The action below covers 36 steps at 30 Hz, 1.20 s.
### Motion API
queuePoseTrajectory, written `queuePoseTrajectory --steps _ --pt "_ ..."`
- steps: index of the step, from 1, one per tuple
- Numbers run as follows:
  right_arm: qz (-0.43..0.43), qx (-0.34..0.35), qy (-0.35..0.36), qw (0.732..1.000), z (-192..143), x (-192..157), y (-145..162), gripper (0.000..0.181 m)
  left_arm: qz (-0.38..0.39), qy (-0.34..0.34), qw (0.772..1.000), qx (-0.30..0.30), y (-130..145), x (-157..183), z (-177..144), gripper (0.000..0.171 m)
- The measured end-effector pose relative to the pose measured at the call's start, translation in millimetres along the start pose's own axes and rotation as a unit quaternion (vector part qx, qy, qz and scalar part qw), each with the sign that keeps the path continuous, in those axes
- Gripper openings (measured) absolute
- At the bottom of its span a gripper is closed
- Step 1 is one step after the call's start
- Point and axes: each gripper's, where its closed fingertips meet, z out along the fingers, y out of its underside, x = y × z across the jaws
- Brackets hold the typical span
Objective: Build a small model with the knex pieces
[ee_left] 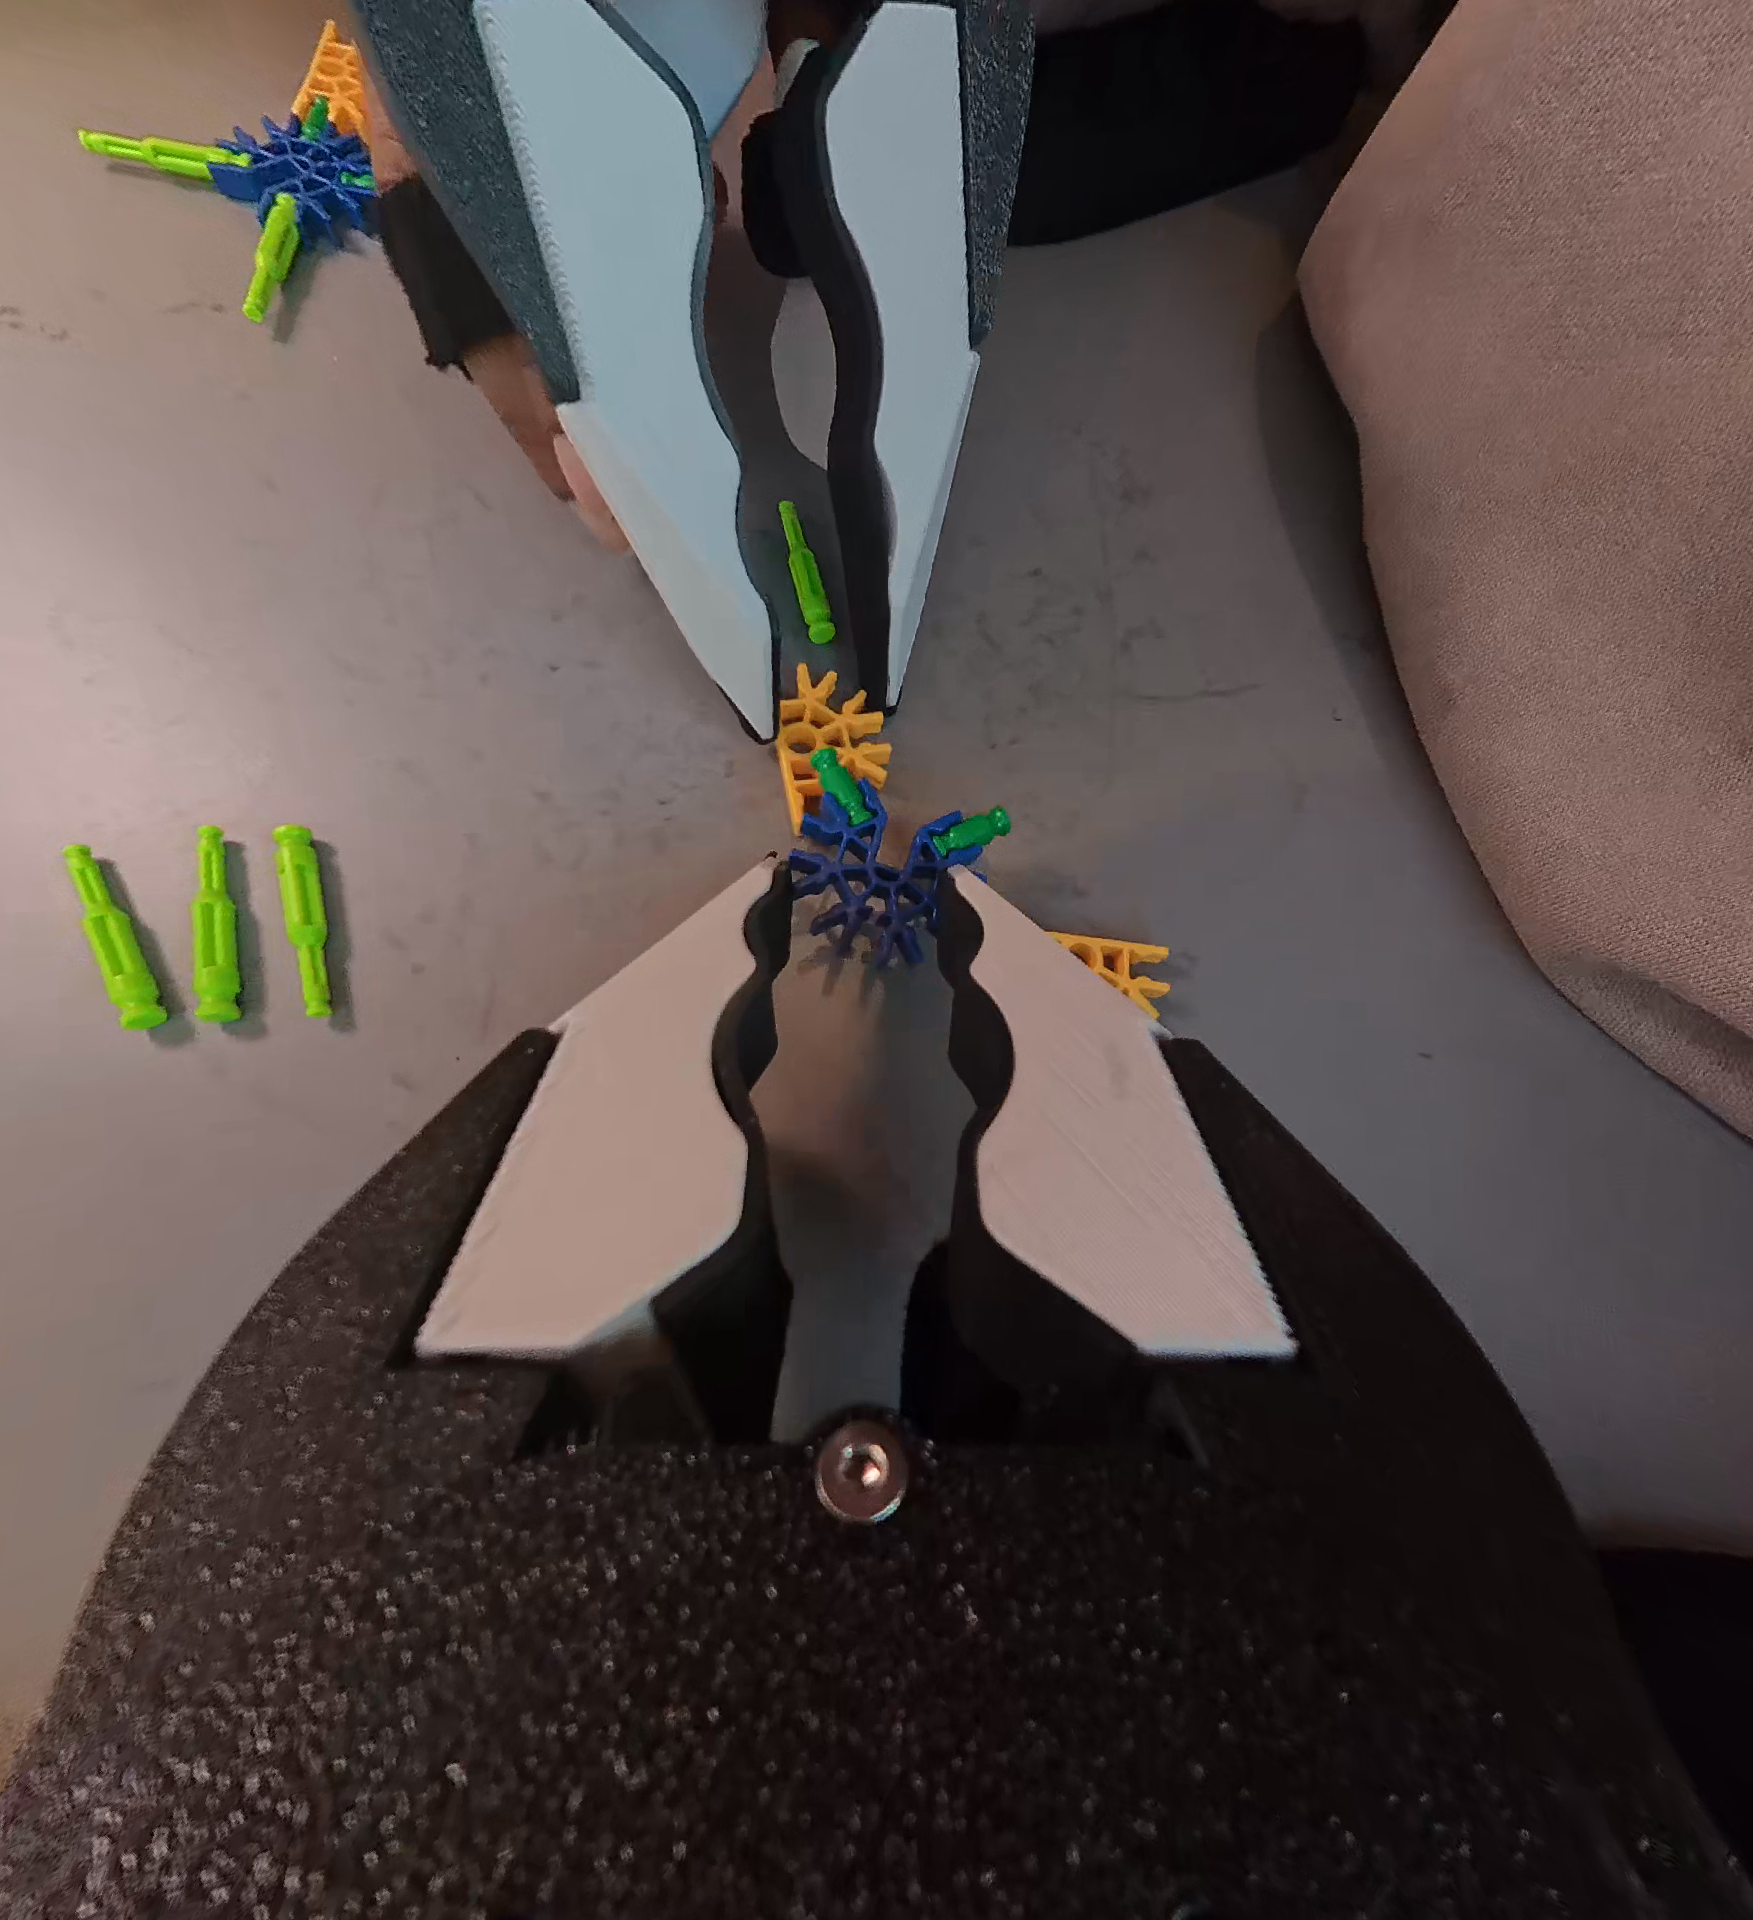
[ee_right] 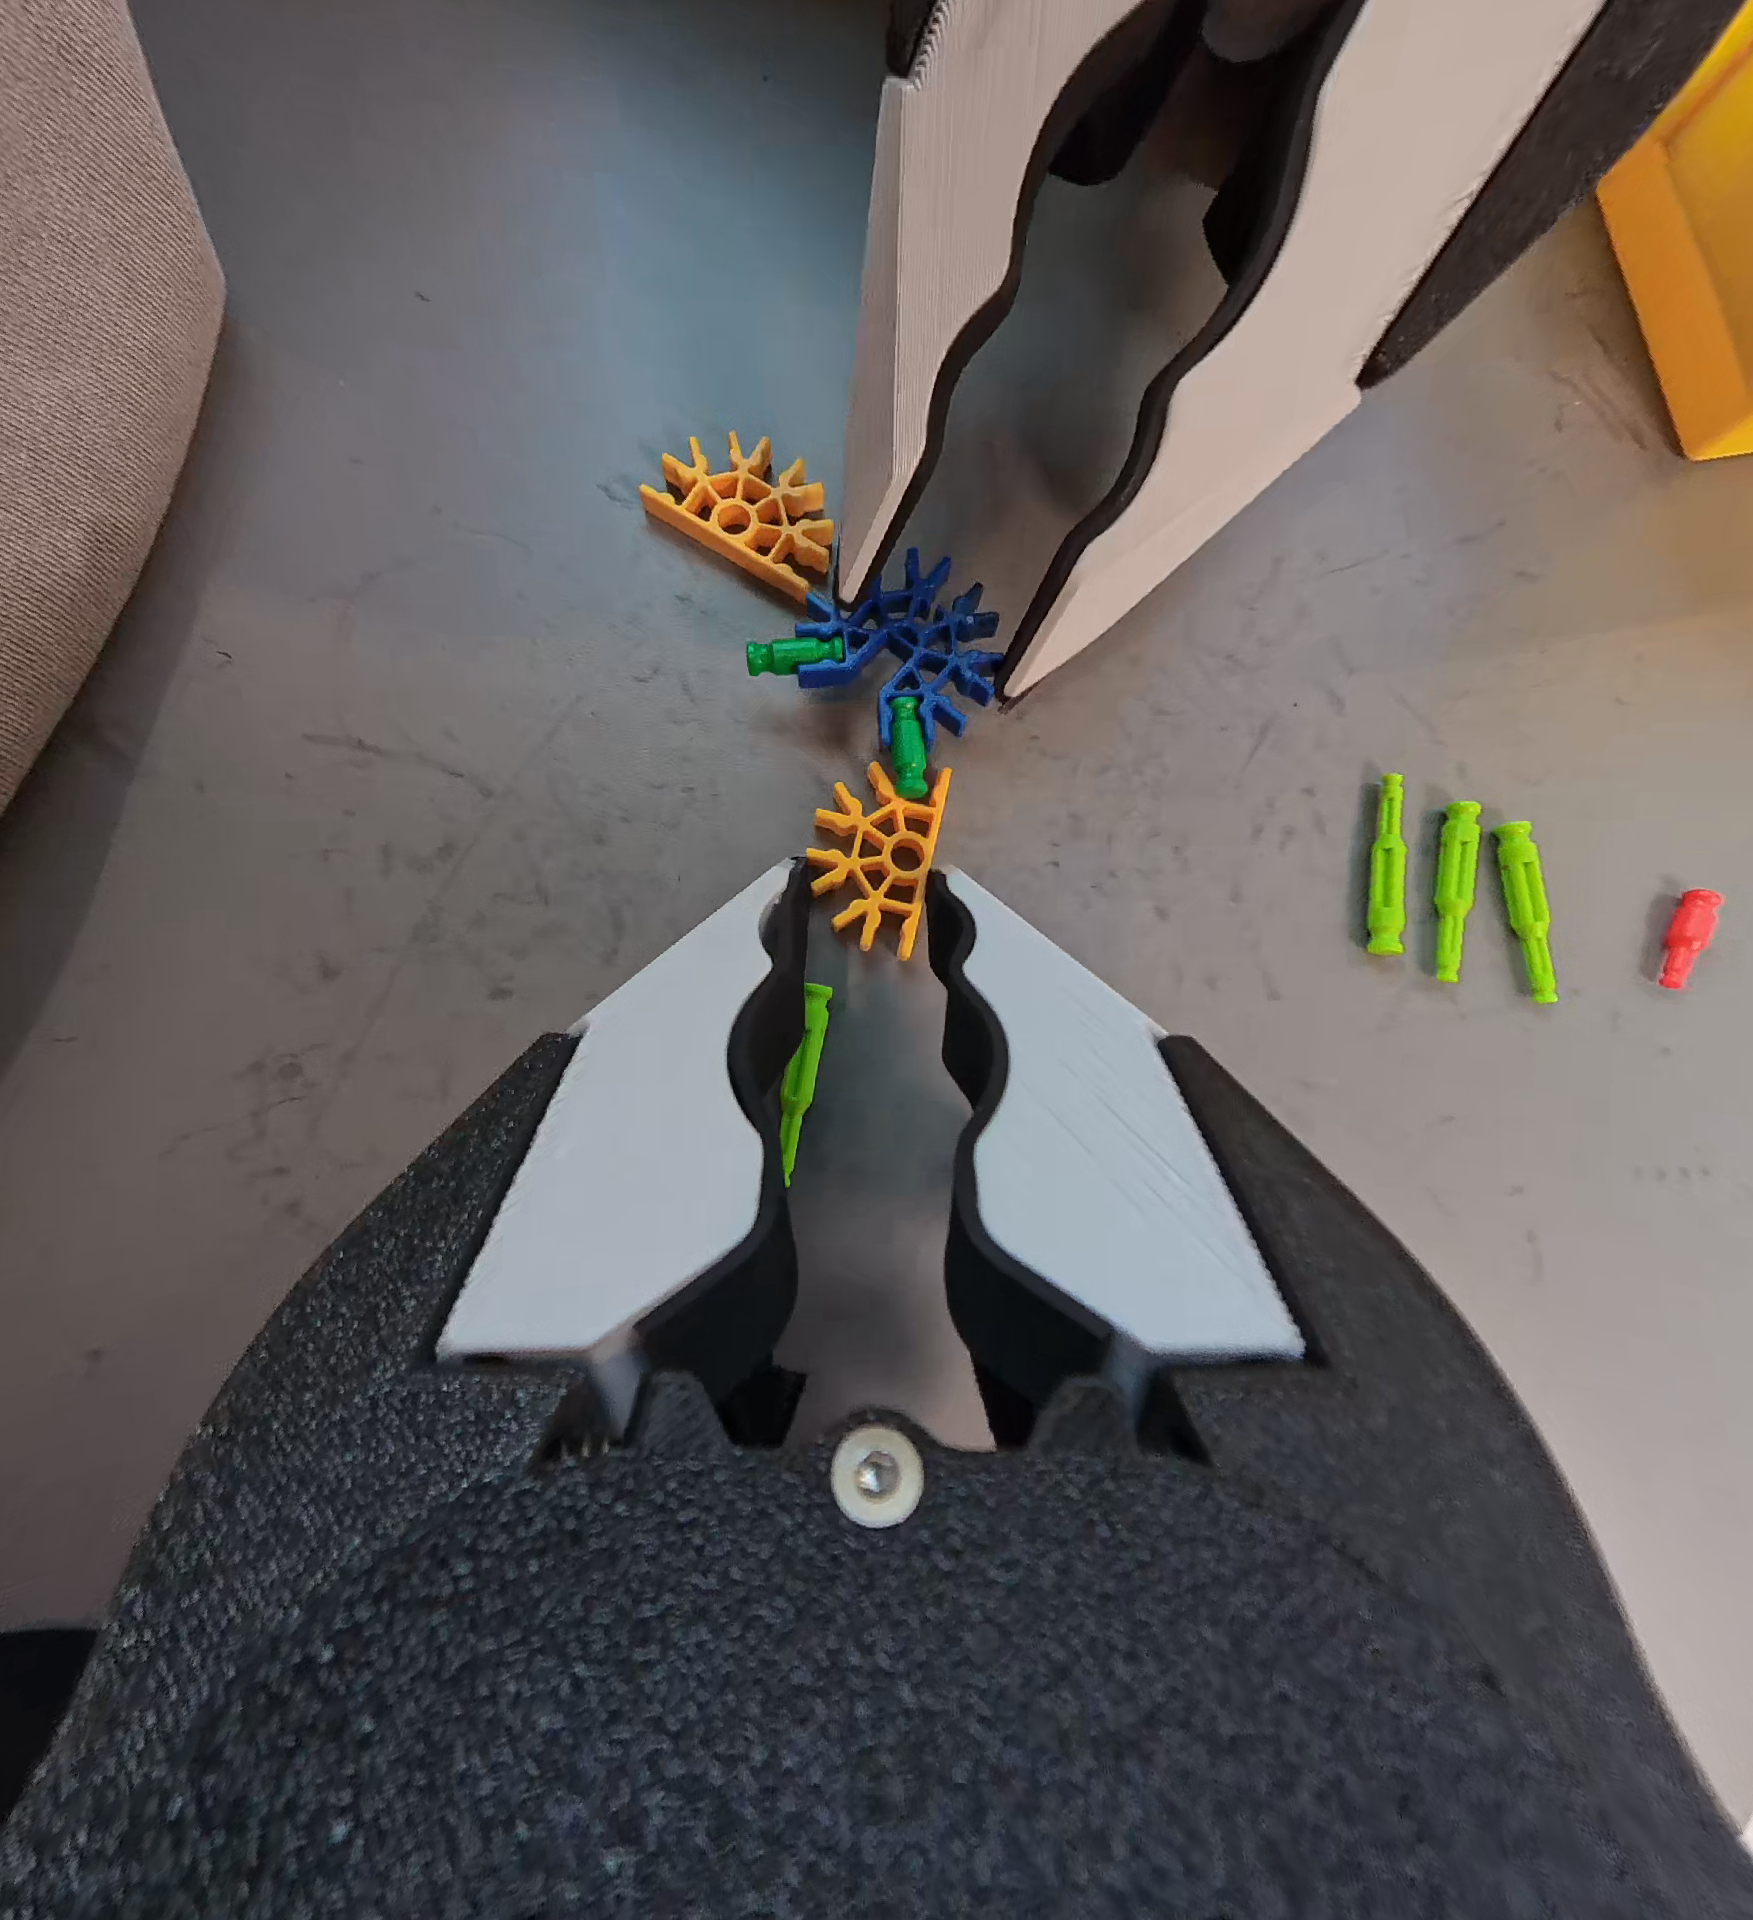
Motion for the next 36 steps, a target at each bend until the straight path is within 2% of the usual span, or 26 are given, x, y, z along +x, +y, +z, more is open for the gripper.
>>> queuePoseTrajectory --steps 9,12,16,20,23,30,36 --pt "-0.017 0.001 -0.015 1.0 0 -4 -1 0.023 0.016 0.058 0.997 -0.047 8 0 4 0.027" --pt "0.004 0.031 -0.023 0.999 -7 -4 -10 0.026 0.022 0.06 0.997 -0.051 9 -1 4 0.027" --pt "0.026 0.066 -0.009 0.997 -12 5 -24 0.014 0.027 0.066 0.996 -0.06 9 -3 4 0.028" --pt "0.024 0.039 0.002 0.999 -1 7 -20 0.0 0.031 0.068 0.995 -0.062 8 -3 5 0.028" --pt "0.036 0.04 -0.001 0.999 2 7 -24 0.0 0.033 0.067 0.995 -0.065 8 -3 5 0.028" --pt "0.036 -0.014 0.007 0.999 7 7 -16 0.0 0.036 0.064 0.995 -0.068 8 -3 5 0.028" --pt "0.028 -0.095 -0.007 0.995 9 5 -14 0.0 0.028 0.056 0.996 -0.059 9 -3 5 0.029"
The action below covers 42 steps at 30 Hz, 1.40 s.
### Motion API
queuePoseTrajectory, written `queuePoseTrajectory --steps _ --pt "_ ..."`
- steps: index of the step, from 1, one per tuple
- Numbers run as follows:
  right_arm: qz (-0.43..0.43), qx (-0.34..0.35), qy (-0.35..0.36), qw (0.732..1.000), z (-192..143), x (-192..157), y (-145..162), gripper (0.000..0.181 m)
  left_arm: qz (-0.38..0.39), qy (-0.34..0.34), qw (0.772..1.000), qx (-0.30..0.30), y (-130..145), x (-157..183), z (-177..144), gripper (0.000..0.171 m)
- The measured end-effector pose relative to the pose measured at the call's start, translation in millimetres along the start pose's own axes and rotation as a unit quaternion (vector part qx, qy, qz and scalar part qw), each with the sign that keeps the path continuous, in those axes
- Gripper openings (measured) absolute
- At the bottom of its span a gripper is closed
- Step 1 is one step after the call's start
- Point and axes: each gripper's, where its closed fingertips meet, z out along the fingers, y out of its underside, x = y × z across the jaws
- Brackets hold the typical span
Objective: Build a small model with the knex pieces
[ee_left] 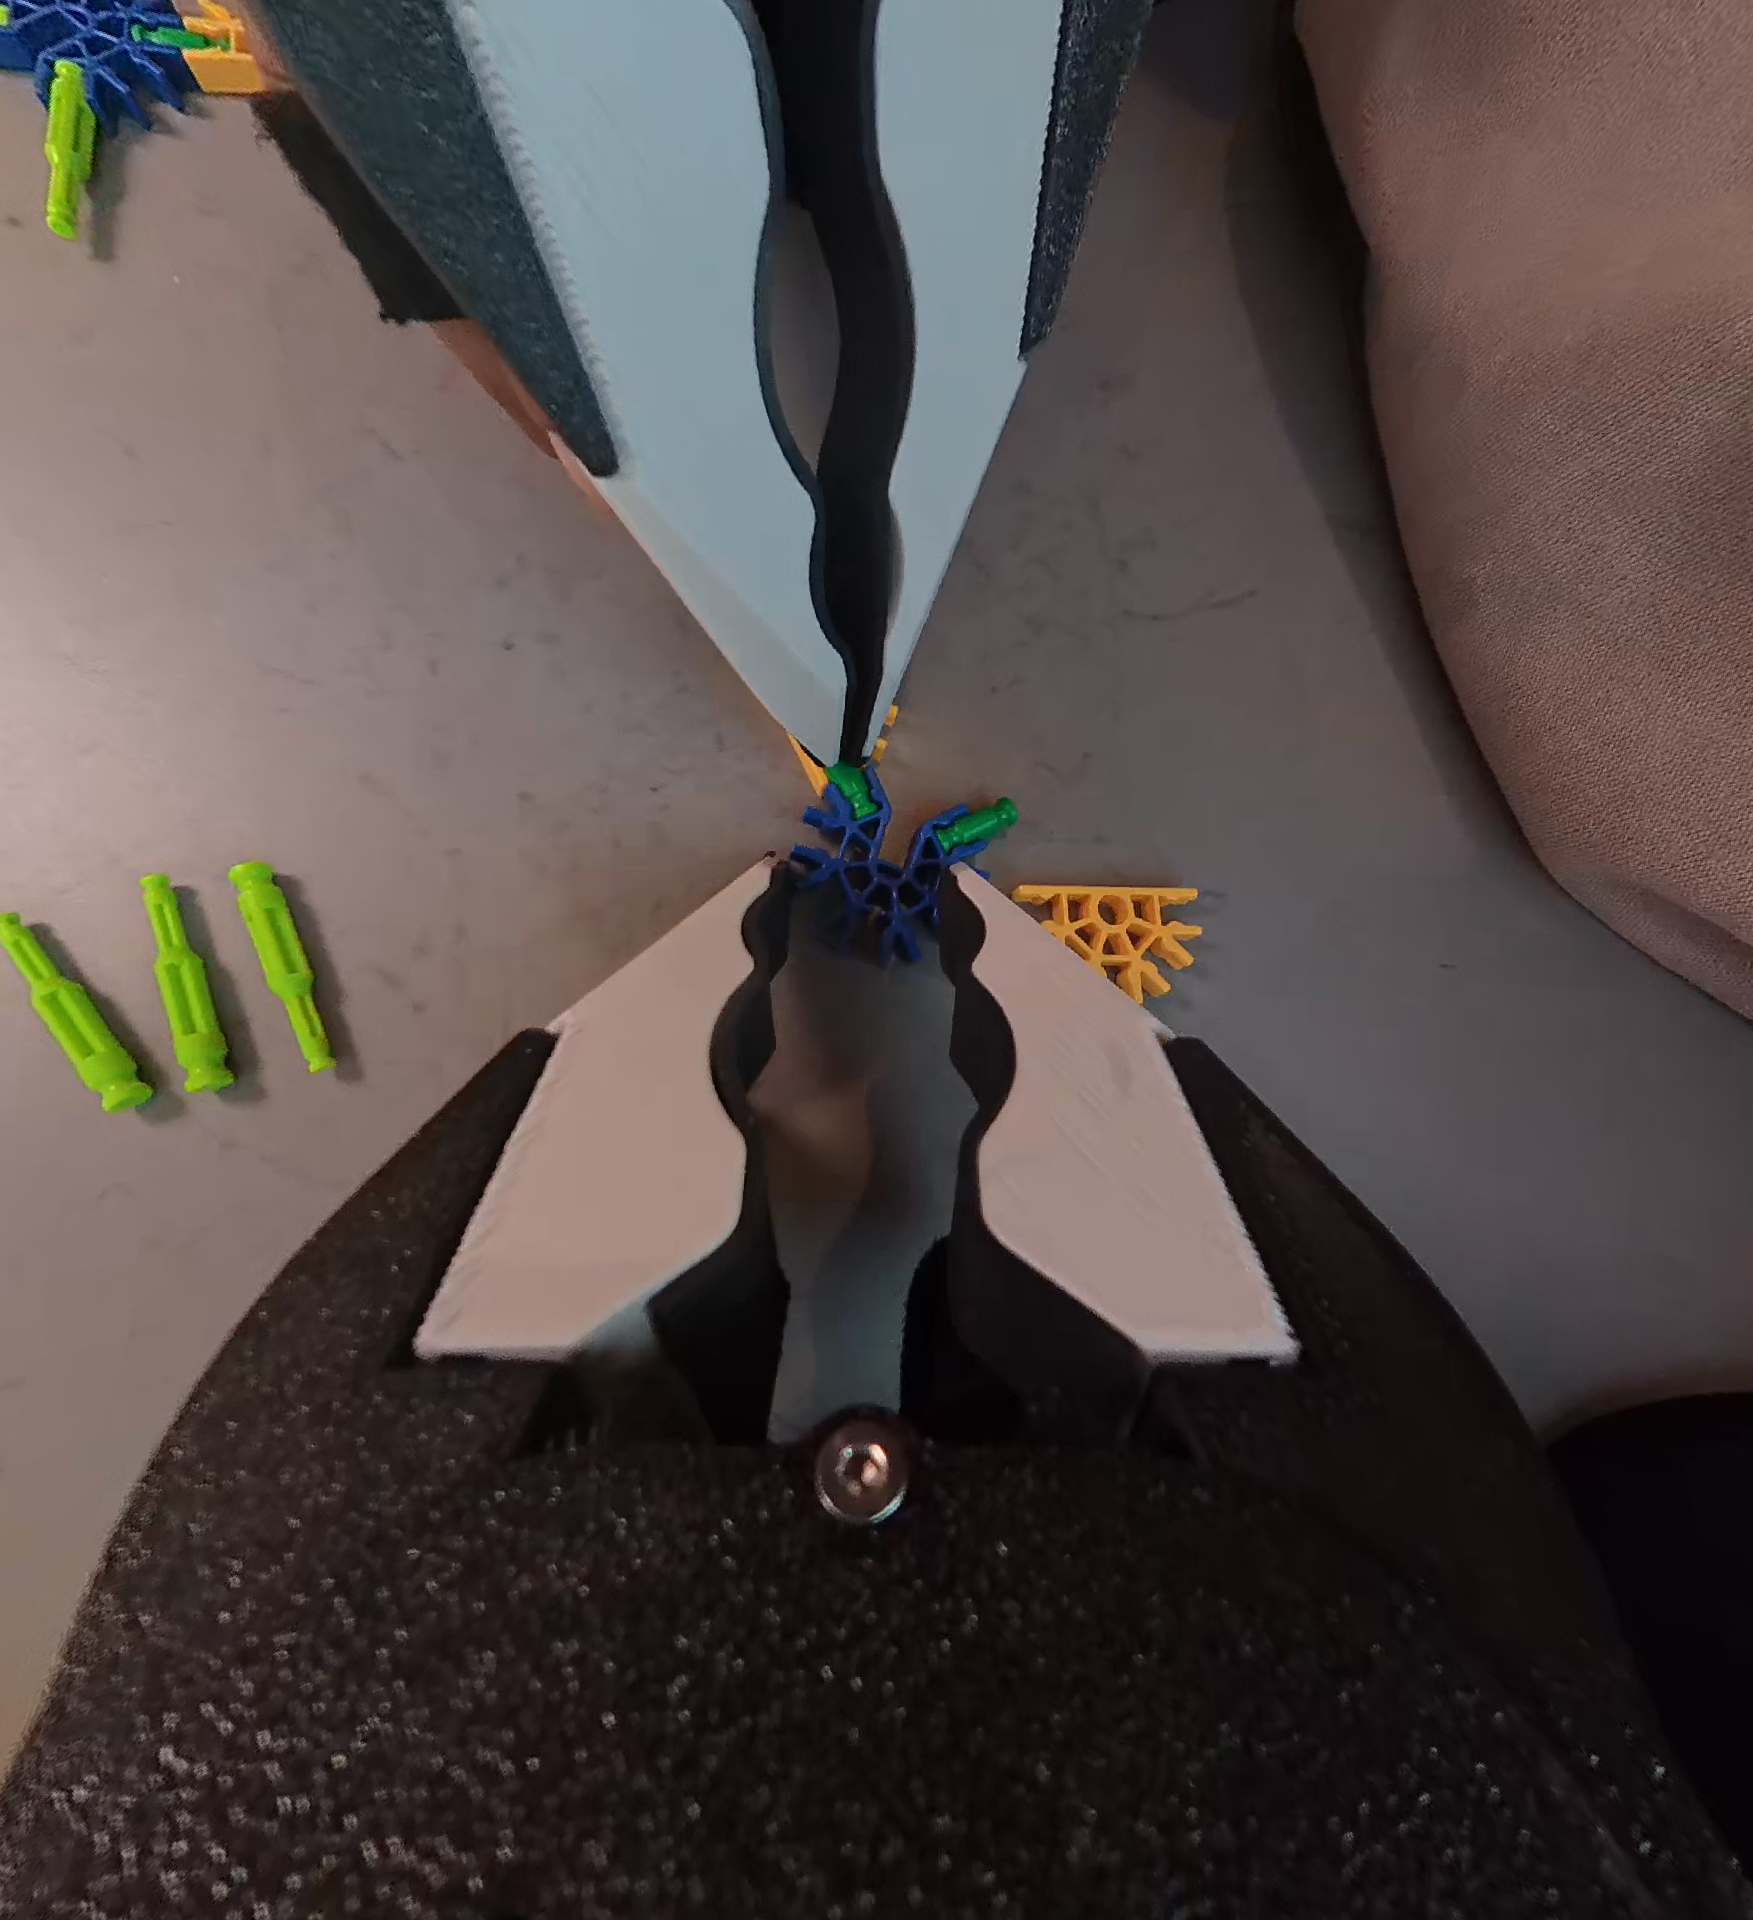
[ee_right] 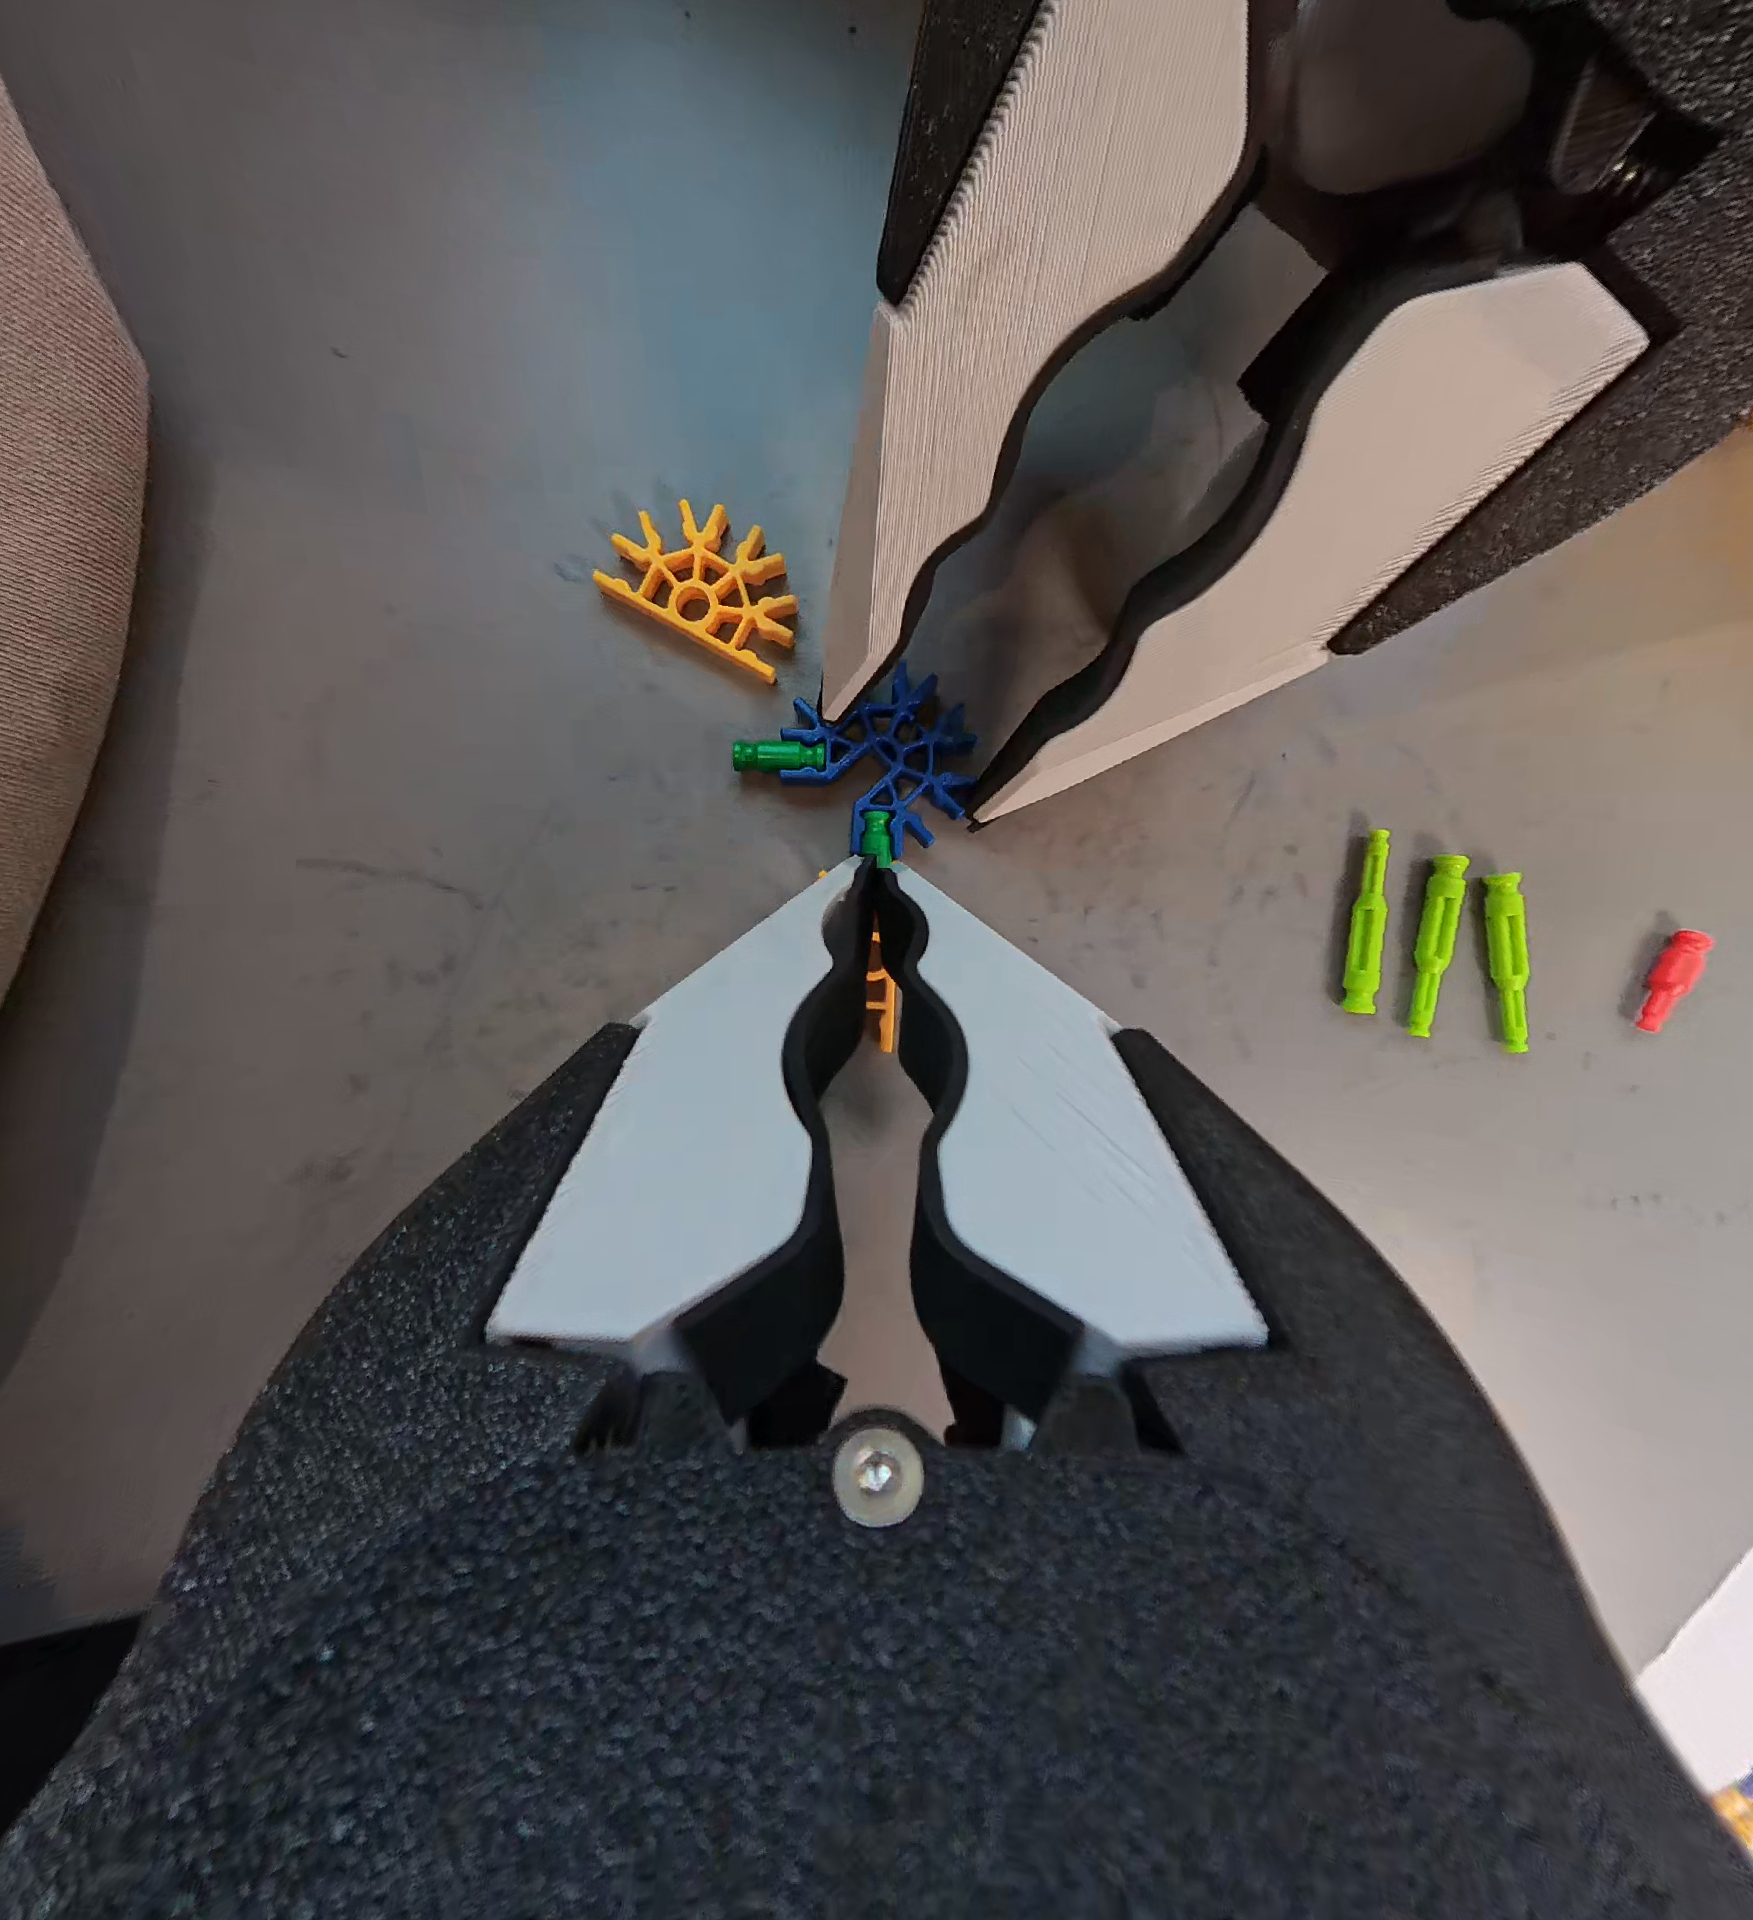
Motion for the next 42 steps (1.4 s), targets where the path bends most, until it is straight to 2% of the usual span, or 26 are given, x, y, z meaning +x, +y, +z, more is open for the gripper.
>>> queuePoseTrajectory --steps 6,12,22,27,28,29,33,36,37,38,39,42 --pt "-0.001 -0.049 -0.006 0.999 3 -1 -1 0.0 -0.007 -0.032 0.999 0.003 4 -4 -6 0.031" --pt "-0.001 -0.088 -0.006 0.996 5 -2 -2 0.0 -0.022 -0.033 0.999 0.034 5 1 -6 0.026" --pt "0.008 -0.129 -0.018 0.991 6 -3 -3 0.0 -0.018 -0.049 0.998 0.035 6 4 -5 0.026" --pt "-0.019 -0.092 0.057 0.994 3 2 -5 0.0 -0.024 -0.056 0.997 0.038 7 3 -6 0.026" --pt "-0.012 -0.075 0.073 0.994 0 4 -6 0.011 -0.024 -0.057 0.997 0.039 7 4 -6 0.026" --pt "0.0 -0.053 0.084 0.995 -6 4 -9 0.02 -0.024 -0.06 0.997 0.039 7 4 -6 0.026" --pt "0.081 0.024 0.081 0.993 -25 -16 -23 0.025 -0.033 -0.072 0.996 0.038 8 5 -7 0.026" --pt "0.155 0.055 0.09 0.982 -10 -37 -33 0.034 -0.038 -0.079 0.995 0.037 9 4 -8 0.026" --pt "0.187 0.061 0.098 0.975 -2 -40 -36 0.041 -0.038 -0.08 0.995 0.038 9 4 -8 0.026" --pt "0.219 0.069 0.112 0.967 6 -41 -40 0.057 -0.039 -0.083 0.995 0.039 9 3 -8 0.026" --pt "0.24 0.076 0.123 0.96 13 -42 -45 0.062 -0.041 -0.087 0.995 0.038 9 2 -9 0.026" --pt "0.241 0.078 0.195 0.947 20 -33 -54 0.054 -0.042 -0.098 0.994 0.035 11 0 -11 0.026"
